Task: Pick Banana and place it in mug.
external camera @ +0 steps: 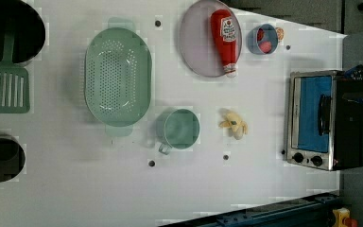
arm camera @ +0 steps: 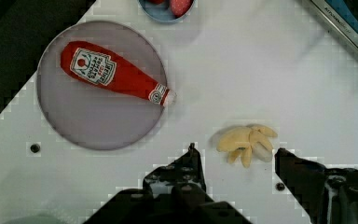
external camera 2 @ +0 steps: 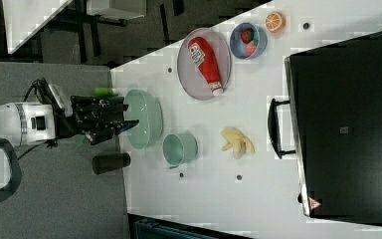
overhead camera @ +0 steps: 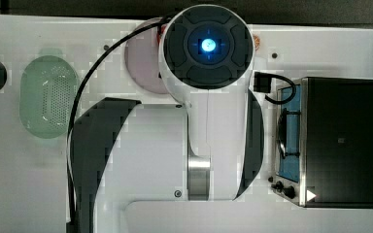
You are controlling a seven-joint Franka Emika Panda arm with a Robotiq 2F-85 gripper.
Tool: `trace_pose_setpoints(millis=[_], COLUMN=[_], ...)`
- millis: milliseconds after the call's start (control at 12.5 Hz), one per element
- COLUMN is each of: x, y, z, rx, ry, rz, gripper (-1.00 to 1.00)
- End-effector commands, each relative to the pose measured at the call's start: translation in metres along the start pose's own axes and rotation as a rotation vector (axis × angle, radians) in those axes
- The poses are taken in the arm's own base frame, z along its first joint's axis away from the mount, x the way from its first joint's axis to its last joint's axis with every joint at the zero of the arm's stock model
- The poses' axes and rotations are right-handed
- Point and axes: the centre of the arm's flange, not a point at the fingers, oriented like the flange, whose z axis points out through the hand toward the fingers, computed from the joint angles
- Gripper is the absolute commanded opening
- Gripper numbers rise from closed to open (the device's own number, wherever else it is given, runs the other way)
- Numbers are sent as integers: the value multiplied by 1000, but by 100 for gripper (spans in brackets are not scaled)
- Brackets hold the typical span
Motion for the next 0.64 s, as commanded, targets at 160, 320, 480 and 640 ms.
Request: trace_pose_setpoints(millis=[160, 320, 480, 640], x=[-65, -63, -59, -52], y=[115, 112, 104, 94], z=[-45, -22, 12, 53], rx=[-79, -96, -99, -82], ry=[-59, -74, -80, -75], rz=[76, 67, 7, -143], gripper=[68, 100, 100, 100])
